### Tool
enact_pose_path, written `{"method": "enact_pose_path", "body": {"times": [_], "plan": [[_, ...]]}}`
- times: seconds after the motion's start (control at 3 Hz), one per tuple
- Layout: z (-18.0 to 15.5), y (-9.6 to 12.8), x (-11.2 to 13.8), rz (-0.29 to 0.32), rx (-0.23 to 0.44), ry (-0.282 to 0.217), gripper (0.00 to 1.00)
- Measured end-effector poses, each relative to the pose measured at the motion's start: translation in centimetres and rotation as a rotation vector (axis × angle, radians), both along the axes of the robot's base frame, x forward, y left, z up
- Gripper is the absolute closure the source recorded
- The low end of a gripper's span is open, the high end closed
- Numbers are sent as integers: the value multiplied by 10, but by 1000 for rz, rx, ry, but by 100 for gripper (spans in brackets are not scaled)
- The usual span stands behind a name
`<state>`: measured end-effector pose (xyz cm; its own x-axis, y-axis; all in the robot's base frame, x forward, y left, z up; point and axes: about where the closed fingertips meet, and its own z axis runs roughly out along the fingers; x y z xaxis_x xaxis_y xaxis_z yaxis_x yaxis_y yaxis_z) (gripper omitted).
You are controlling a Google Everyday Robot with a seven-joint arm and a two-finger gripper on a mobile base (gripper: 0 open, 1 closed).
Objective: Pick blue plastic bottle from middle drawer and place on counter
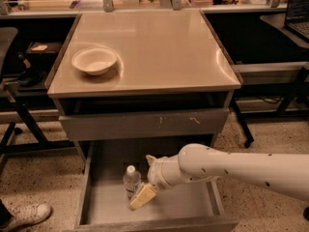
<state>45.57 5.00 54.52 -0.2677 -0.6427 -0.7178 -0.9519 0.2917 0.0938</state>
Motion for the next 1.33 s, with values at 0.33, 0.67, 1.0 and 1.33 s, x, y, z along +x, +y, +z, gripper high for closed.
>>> {"method": "enact_pose_path", "body": {"times": [0.33,0.67,1.0,1.33], "plan": [[-12,23,11,19,17,-1,0],[-13,19,8,33,29,1,0],[-24,18,14,23,55,4,0],[-33,18,21,25,68,1,0]]}}
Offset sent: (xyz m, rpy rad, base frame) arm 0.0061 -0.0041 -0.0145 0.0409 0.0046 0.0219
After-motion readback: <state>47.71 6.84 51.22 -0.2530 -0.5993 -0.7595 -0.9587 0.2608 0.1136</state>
